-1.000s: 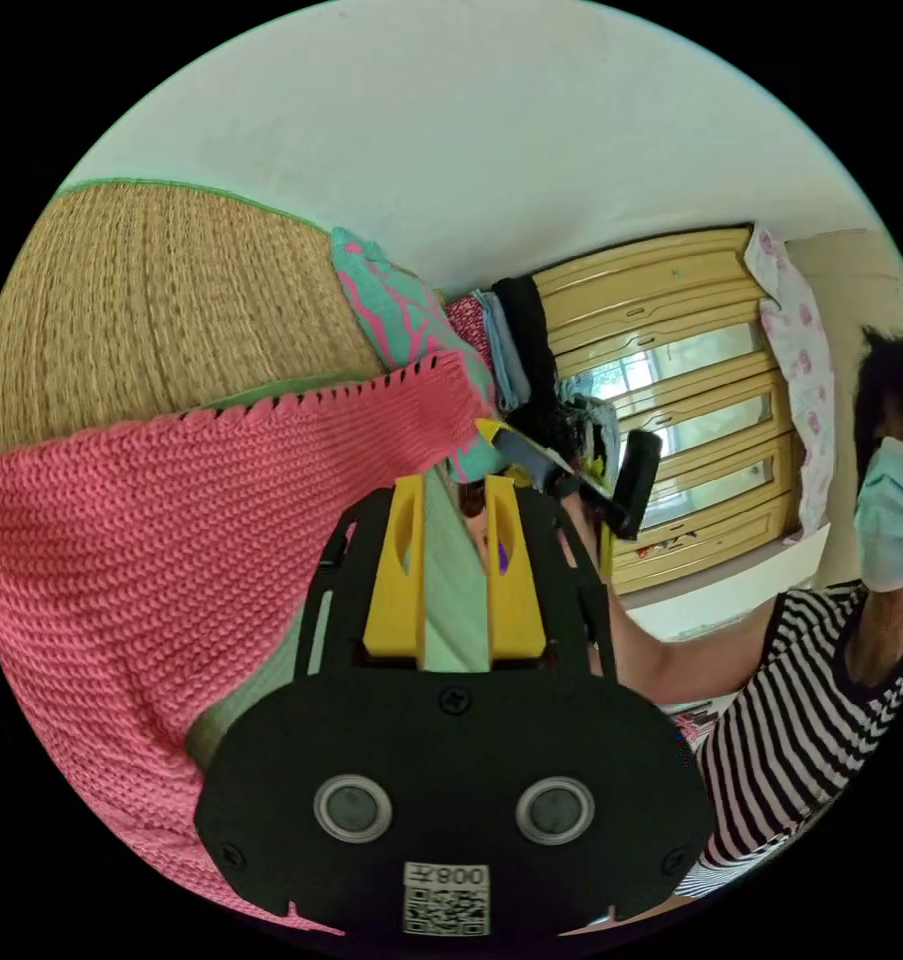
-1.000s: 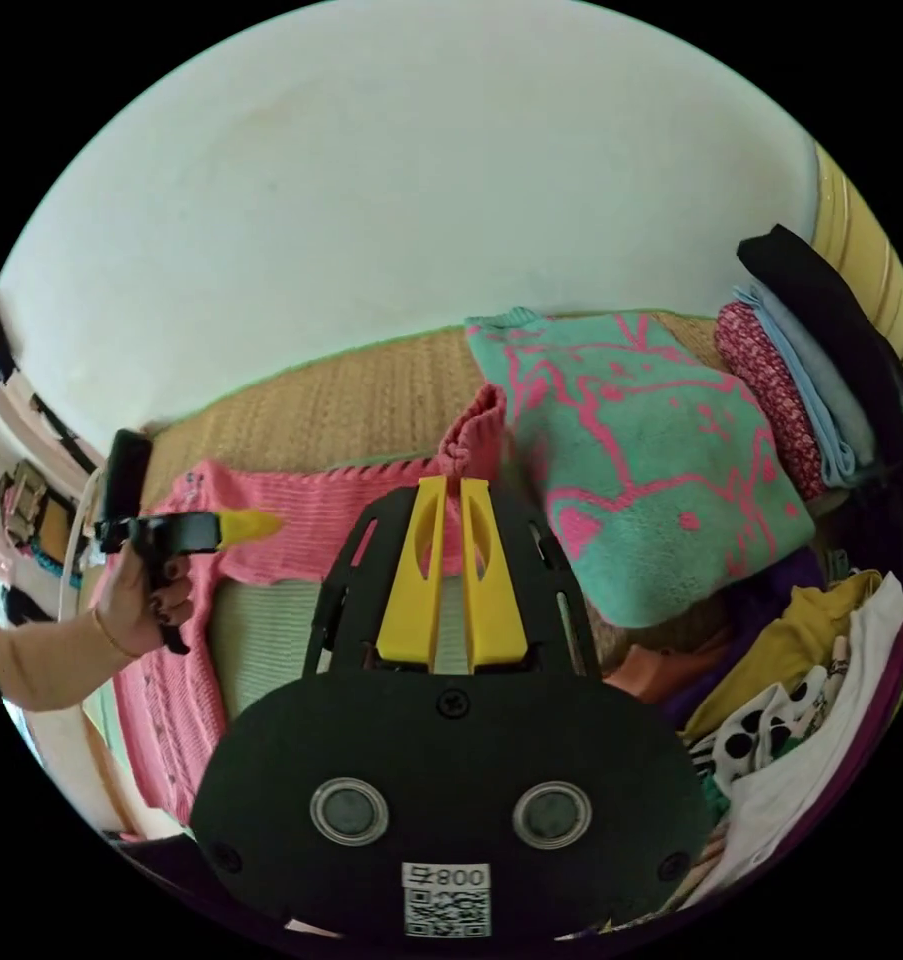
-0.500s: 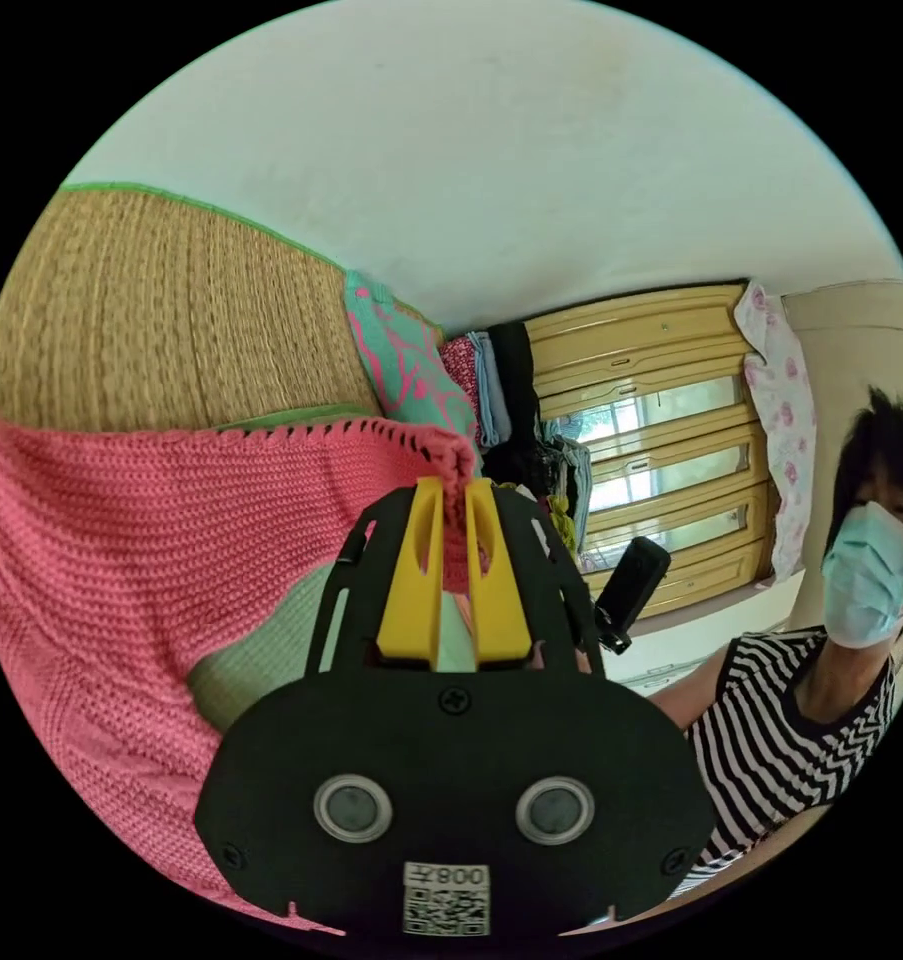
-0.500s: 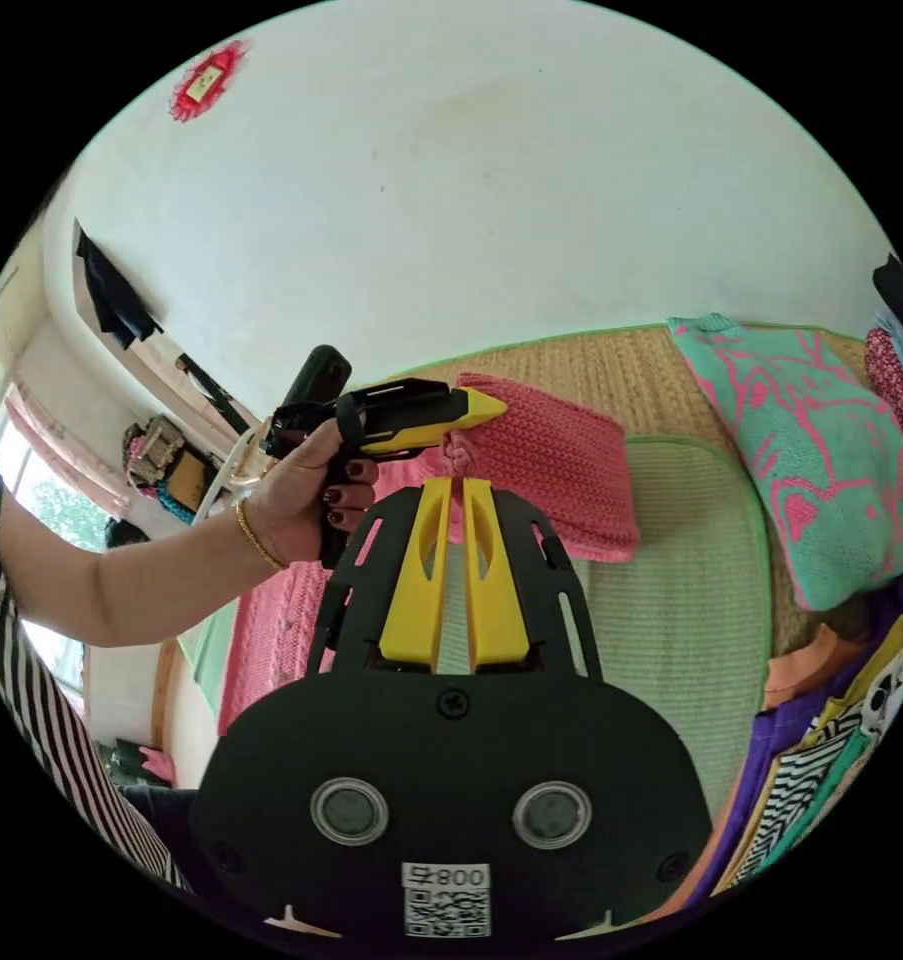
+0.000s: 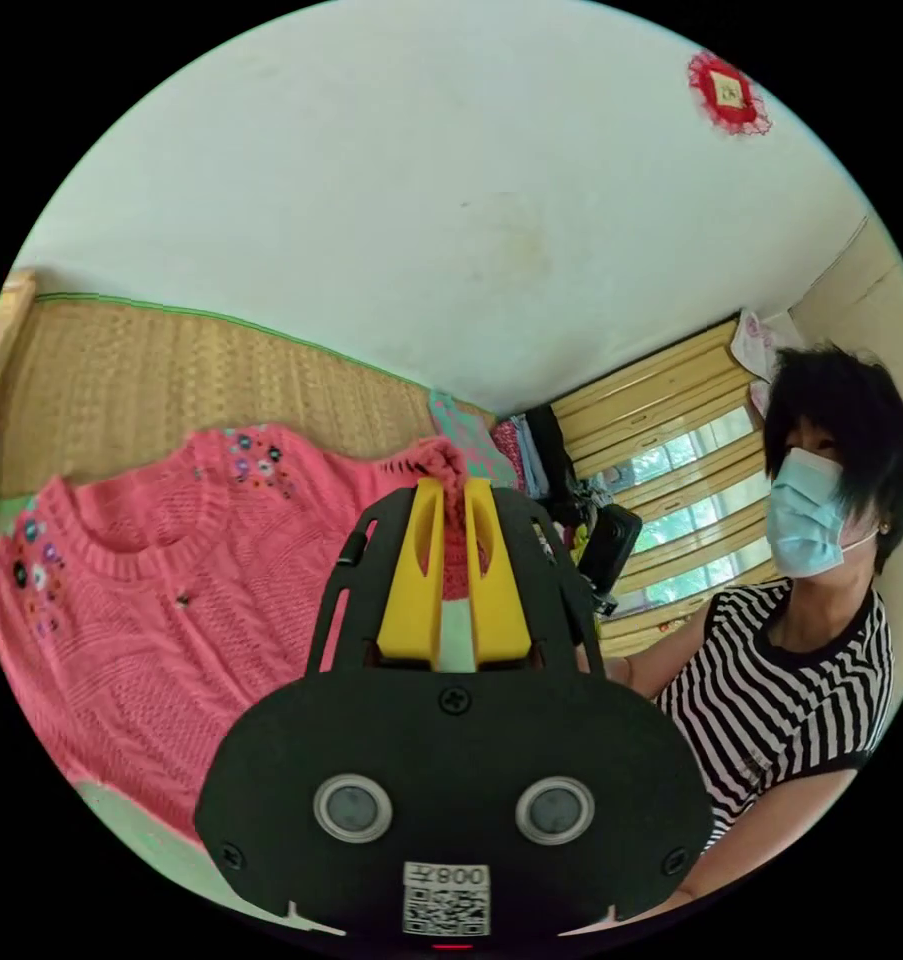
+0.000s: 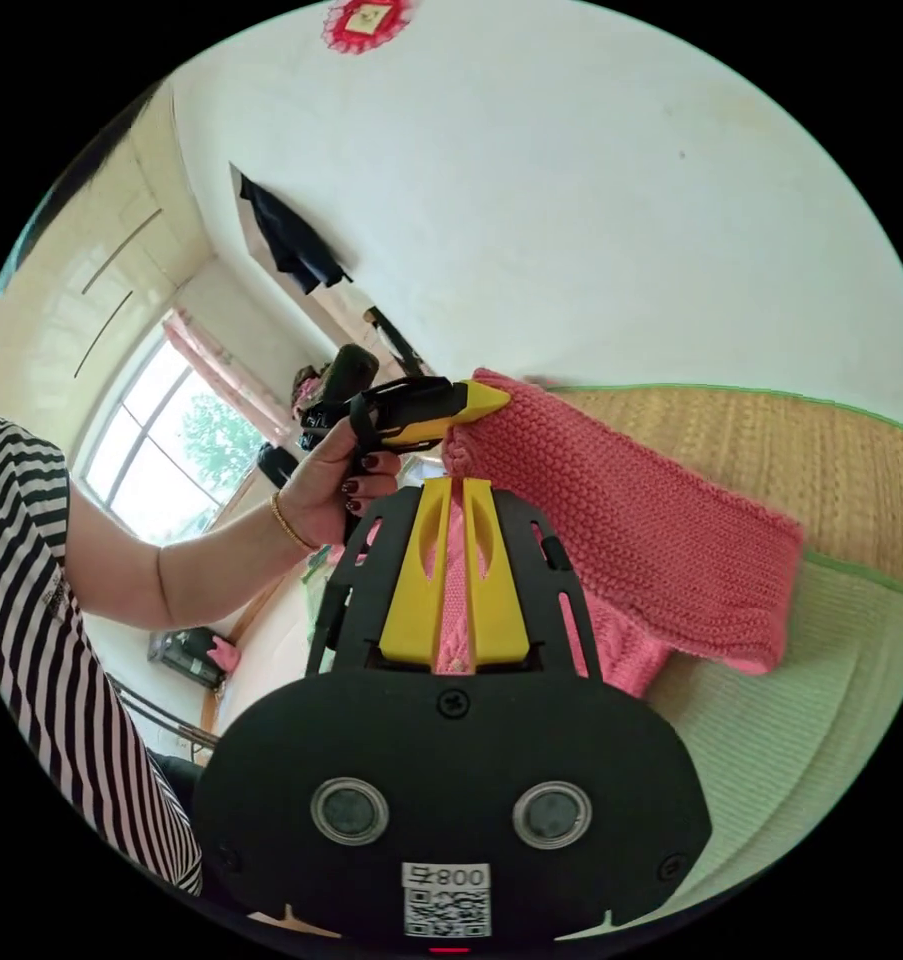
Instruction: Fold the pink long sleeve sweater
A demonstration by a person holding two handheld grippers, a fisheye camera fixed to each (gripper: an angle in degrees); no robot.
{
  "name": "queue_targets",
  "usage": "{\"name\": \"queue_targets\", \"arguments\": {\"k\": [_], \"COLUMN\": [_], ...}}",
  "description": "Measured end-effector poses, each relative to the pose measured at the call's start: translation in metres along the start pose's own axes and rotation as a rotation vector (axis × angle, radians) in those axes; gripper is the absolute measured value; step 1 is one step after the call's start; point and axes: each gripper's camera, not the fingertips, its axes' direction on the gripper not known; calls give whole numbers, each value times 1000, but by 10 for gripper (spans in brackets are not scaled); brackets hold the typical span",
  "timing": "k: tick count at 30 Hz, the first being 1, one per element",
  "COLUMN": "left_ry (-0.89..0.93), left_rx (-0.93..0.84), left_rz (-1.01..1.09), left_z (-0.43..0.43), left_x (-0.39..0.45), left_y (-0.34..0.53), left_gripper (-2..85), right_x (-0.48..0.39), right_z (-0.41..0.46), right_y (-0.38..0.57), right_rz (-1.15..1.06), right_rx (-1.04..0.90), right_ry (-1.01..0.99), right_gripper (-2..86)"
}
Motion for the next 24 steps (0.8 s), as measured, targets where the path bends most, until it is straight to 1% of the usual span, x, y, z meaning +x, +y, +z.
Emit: {"name": "queue_targets", "arguments": {"k": [5, 10, 17, 24], "left_ry": [-97, -162, -157, -168], "left_rx": [50, 77, 105, 78], "left_rz": [-87, -201, -364, -467], "left_z": [-74, -126, -177, -209], "left_x": [-19, -47, -88, -122], "left_y": [38, 83, 146, 191], "left_gripper": [37, 36, 36, 37], "right_x": [-7, -5, 10, 26], "right_z": [82, 151, 237, 305], "right_y": [1, 13, 38, 60], "right_rz": [-42, -70, -110, -174], "right_rx": [-111, -238, -411, -553], "right_ry": [-110, -154, -149, -109], "right_gripper": [20, 19, 20, 21]}}
